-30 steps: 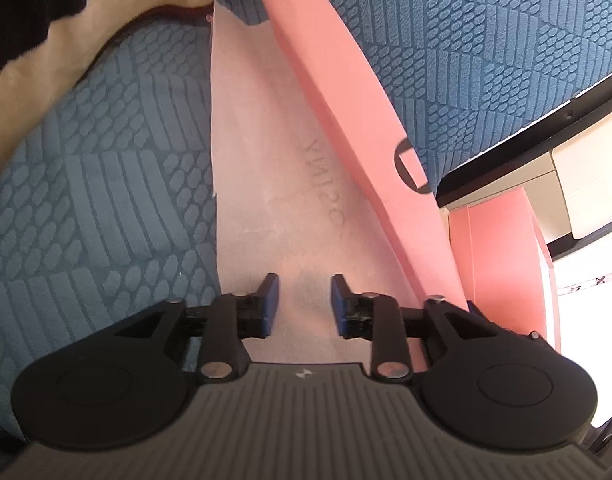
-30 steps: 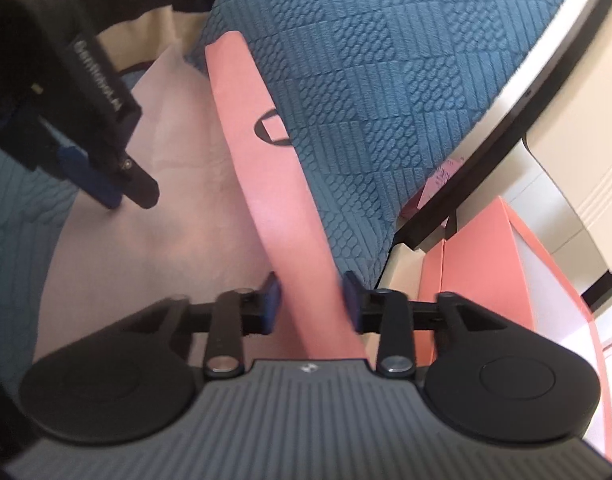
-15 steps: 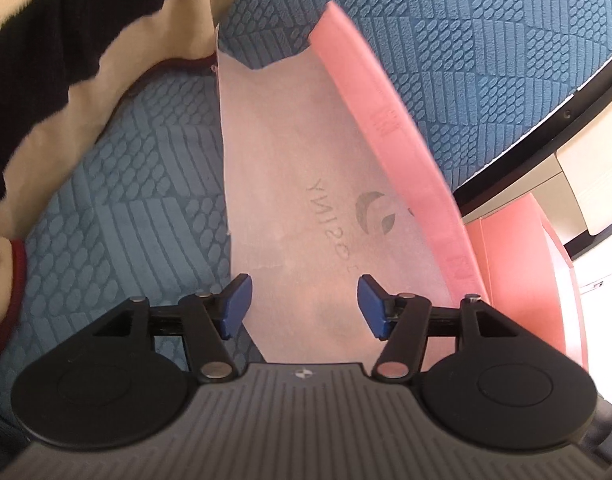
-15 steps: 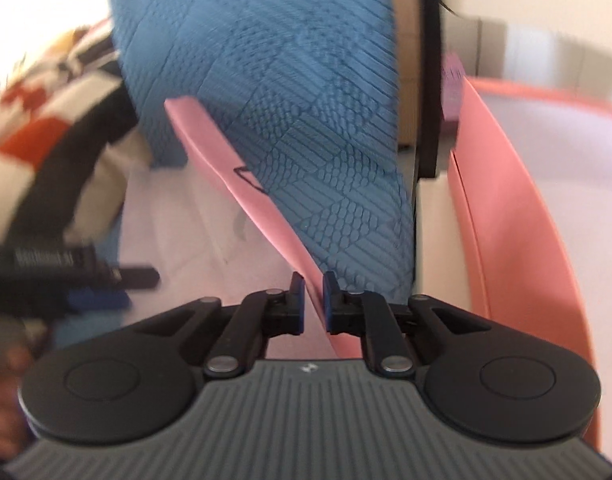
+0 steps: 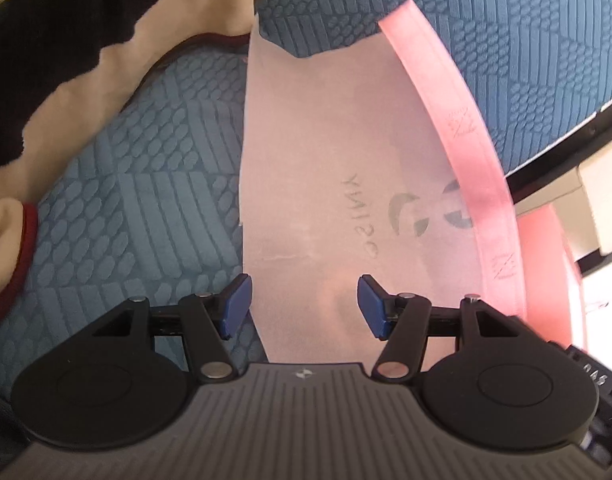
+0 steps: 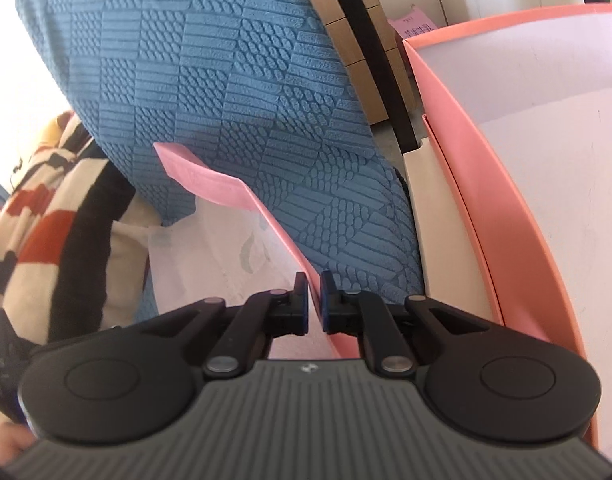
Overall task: Organize objects
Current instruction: 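Pinch the pink box edge with the right gripper while the left gripper holds tissue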
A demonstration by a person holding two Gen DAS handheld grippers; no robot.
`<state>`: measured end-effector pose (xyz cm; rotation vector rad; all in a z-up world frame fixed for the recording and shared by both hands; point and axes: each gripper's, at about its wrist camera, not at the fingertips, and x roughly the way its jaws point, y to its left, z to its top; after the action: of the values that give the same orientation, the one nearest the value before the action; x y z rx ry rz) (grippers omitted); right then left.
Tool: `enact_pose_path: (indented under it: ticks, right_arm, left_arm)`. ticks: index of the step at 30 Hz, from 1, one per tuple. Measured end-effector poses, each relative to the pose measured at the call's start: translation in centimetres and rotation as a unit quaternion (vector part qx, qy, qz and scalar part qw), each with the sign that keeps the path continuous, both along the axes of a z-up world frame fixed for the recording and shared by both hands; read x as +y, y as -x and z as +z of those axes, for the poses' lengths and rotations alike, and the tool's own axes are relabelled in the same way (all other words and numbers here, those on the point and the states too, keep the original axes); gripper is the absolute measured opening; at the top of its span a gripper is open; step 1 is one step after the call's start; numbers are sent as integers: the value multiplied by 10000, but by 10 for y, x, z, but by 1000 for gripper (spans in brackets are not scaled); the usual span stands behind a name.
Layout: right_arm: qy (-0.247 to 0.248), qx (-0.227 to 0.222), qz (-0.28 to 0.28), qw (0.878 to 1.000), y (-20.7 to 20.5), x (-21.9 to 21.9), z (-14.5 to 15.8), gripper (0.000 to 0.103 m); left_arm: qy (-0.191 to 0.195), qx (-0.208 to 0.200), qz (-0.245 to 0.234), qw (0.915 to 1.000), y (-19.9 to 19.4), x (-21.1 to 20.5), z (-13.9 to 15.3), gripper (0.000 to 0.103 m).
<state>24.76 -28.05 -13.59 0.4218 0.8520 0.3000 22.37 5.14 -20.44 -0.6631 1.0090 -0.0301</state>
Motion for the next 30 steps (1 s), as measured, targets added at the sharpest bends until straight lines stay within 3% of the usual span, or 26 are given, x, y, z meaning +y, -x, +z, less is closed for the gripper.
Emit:
enact_pose_path:
  ticks: [4,7,9,11,13,22,24,26,30]
  right_arm:
    - [-241,107,-65,9996,-2,-4,-1,8]
    - [-293,177,-53,9994,-2,-5,-1,8]
    - [-346,208,-53,9992,-2,-5,-2,8]
    - [-360,229,-40,9991,-3,-4,-2,8]
    - [-337,241,-16,9991,-2,-3,-2,8]
    - [-161,302,155,9993,10,10,4,8]
    - [-471,505,199,9974,16,11,2,7]
    - [-843,813,198,9929,19,11,-4,6]
    - [-583,902,186,9940,22,18,-8,6]
  left_arm:
    - [-461,-234,60,9986,3,0,9,64]
    - [-334,-30,-70,9994,1,-3,2,61]
    - [-321,-1,-80,9995,-8,-9,-1,54]
    - [-321,-3,-164,9994,-13,-13,-3,38]
    - [-318,-55,-195,9993,-15,-14,-3,6]
    - [-340,-716,-72,9968,-3,6,30,0]
    - [-418,-834,-38,9956,1,12,40,0]
    - [-539,-819,-1,9952,5,15,45,0]
    - [-758,-630,16,9951,8,20,43,0]
